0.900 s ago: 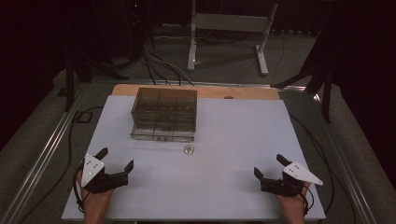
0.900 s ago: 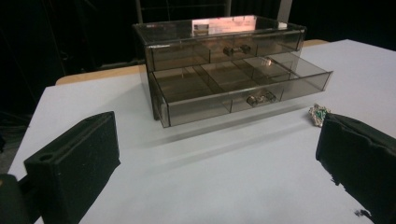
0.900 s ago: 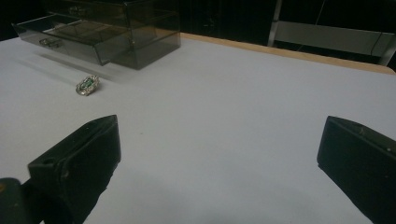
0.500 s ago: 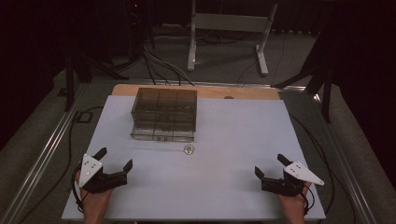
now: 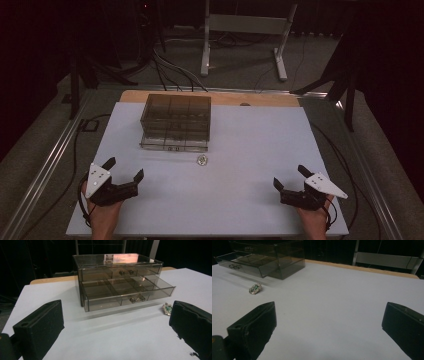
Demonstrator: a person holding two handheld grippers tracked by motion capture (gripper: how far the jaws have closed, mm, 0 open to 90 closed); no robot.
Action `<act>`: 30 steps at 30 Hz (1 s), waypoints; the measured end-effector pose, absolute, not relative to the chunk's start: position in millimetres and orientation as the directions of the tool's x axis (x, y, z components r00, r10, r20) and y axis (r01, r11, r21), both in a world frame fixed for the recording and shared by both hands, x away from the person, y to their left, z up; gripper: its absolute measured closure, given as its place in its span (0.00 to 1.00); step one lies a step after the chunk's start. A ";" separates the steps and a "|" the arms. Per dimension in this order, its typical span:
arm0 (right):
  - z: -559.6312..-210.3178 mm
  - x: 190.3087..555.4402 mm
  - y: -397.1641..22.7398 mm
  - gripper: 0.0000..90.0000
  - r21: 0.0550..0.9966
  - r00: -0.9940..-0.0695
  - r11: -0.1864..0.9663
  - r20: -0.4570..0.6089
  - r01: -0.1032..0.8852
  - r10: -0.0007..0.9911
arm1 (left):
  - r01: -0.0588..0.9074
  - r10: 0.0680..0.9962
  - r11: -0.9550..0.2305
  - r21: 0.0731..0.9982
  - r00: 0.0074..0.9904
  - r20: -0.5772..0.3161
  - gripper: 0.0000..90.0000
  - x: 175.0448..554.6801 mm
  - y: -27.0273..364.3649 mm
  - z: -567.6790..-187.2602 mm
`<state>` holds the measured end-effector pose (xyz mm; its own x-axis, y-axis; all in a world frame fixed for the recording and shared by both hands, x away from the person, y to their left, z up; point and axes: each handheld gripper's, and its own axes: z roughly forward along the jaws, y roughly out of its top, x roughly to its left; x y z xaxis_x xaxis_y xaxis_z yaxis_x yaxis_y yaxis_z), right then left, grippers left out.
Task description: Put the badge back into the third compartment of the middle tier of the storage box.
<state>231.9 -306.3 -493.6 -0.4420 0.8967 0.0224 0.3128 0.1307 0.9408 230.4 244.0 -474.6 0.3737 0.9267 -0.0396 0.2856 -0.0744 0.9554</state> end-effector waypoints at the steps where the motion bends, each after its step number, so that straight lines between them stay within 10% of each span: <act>1: -493.8 232.0 -306.3 0.00 0.941 -0.441 0.130 0.022 0.312 0.897 | 0.286 0.926 -0.080 0.955 0.376 -0.035 0.01 231.8 242.0 -472.8; 30: -493.4 230.5 -303.4 0.00 0.943 -0.438 0.151 -0.007 0.296 0.899 | 0.294 0.909 -0.099 0.951 0.415 -0.034 0.01 251.2 216.9 -468.4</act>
